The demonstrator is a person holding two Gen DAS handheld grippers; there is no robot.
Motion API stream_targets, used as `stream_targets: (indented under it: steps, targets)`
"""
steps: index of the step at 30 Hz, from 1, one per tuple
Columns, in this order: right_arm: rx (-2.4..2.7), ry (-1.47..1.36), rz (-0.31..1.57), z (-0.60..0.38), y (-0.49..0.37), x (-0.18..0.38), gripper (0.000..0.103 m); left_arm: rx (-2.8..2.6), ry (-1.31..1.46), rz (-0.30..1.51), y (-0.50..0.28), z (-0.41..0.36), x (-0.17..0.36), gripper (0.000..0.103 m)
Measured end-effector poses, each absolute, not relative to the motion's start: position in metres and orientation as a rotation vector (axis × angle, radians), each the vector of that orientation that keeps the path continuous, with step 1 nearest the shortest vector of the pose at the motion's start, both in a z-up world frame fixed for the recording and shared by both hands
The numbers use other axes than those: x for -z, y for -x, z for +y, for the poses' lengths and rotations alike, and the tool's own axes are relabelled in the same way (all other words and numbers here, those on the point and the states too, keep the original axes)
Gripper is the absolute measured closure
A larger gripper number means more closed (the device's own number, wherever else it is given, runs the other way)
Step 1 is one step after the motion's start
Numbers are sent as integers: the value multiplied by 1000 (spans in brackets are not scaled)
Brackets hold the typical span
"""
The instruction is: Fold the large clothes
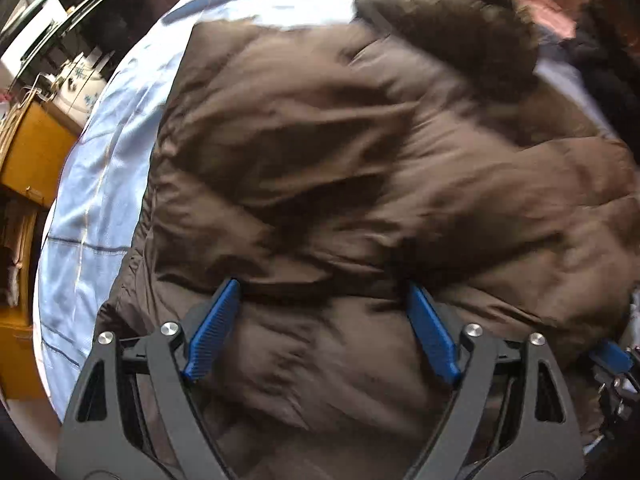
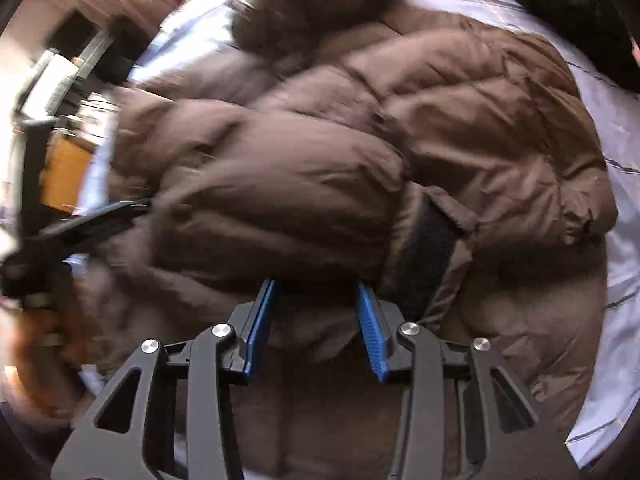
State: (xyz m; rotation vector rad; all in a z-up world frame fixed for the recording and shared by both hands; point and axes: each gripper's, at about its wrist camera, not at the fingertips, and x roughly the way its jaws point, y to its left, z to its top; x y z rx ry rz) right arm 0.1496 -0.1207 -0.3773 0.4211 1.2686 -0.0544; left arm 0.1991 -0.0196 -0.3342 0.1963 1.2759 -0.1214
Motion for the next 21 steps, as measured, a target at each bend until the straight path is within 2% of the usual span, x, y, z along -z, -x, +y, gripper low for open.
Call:
stream_targets:
  steps: [3,10,12,15,17,21]
  targets:
    - [89,-409,1280,-122,-164,402,78,83,-169,1285,-210,-6,347,14]
    - [110,-225,1154,-100,-197,429,78,18,-198,1256,-216,-9,350,13]
    - [111,-235,1139,-105,-202,428,78,29,-206,1238,-214,-11,342,13]
    - [131,-243,1077,-131,-202,414,84,34,-193,1218,-212,-9,335,13]
    - [157,-334,1029,-148,-212,406,85,44,-147,1219,-213,-4,334,13]
    - [137,-448,1137,-155,-224,423,84,-1,-164,1243,-222,4,345,11]
